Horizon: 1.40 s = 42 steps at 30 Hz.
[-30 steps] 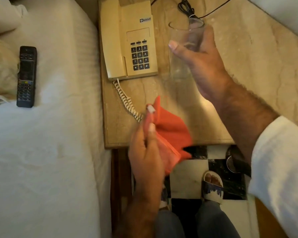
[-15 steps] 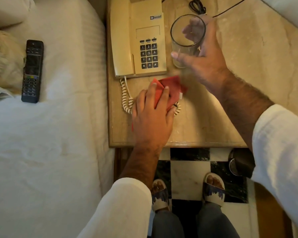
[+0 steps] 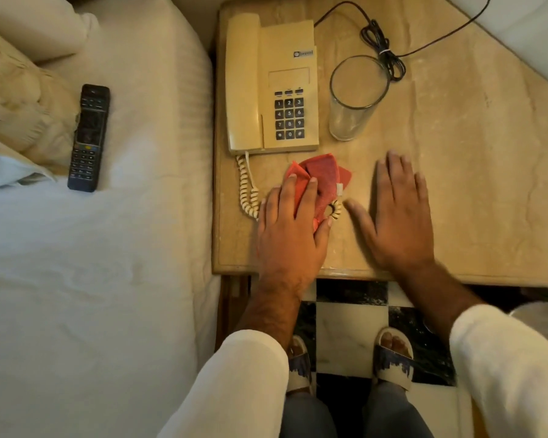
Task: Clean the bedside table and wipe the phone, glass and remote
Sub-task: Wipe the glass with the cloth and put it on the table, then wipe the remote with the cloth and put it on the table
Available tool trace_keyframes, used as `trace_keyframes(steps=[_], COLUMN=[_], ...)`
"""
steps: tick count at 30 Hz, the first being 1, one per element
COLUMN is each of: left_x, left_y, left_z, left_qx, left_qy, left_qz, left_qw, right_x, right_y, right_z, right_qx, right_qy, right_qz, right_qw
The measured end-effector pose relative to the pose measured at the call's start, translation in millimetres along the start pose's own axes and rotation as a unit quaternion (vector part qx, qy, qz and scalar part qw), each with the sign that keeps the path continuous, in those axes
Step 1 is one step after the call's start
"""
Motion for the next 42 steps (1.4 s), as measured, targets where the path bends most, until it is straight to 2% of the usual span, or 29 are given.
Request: trace_keyframes(steps=[2,3,5,8,11,13,19,23,25,27,28,30,32,35,36,37,39,40,42], left_x=[-10,-20,-48,-97,-133,-139,-132,-124,-120,-113,-107,-91,-76,-52,-47,-45,-46,-49,-51], left_y=[-4,-10,-34,-104,-181,-210,-221,-193,-162,-121,-97,-45,6,59,68,73,76,72,54], left_z=[0,-1,-6,-19,-31,-35,-33,-22,-11,2,10,27,43,62,65,67,64,60,44], left_qx=[0.009,0.001,-0.039,-0.179,-0.332,-0.38,-0.384,-0.364,-0.332,-0.263,-0.218,-0.129,-0.055,0.025,0.034,0.043,0.069,0.075,0.055], left_qy=[-0.006,0.016,0.119,0.258,0.283,0.274,0.274,0.274,0.285,0.278,0.258,0.2,0.149,0.079,0.06,0.047,0.043,0.052,0.091], left_qz=[0.025,0.046,0.08,0.051,0.019,0.025,0.004,0.079,0.151,0.209,0.231,0.231,0.176,0.098,0.088,0.09,0.124,0.144,0.137], left_qw=[1.0,0.999,0.989,0.948,0.899,0.883,0.882,0.887,0.886,0.9,0.912,0.943,0.972,0.992,0.994,0.994,0.989,0.985,0.985], right_x=[8,11,12,15,14,13,17,10,2,-12,-20,-39,-51,-61,-62,-62,-61,-61,-58], right_y=[0,-1,-1,1,1,1,4,3,4,6,4,-8,-32,-61,-62,-60,-49,-43,-28], right_z=[15,15,13,13,14,14,14,14,13,12,12,17,23,27,26,25,21,19,14], right_qx=[-0.012,-0.011,-0.005,-0.005,-0.005,-0.002,-0.002,-0.009,-0.004,0.029,0.062,0.133,0.165,0.183,0.2,0.215,0.233,0.241,0.265], right_qy=[0.007,0.014,0.024,0.035,0.04,0.041,0.044,0.047,0.039,0.054,0.076,0.084,0.008,-0.092,-0.095,-0.09,-0.077,-0.069,-0.045], right_qz=[0.041,0.044,0.048,0.054,0.055,0.056,0.057,0.017,-0.047,-0.175,-0.258,-0.443,-0.636,-0.831,-0.862,-0.881,-0.9,-0.902,-0.892], right_qw=[0.999,0.999,0.999,0.998,0.998,0.998,0.997,0.999,0.998,0.983,0.961,0.883,0.754,0.517,0.456,0.412,0.36,0.35,0.364])
Point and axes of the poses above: each hand's wrist, its own z-axis away from the middle knuckle, its own x-axis out of the palm, y = z × x, the point moved 3 cm from there along -z, towards the middle knuckle, and after that the axes turned 7 degrees about z, right-handed, at the moved point
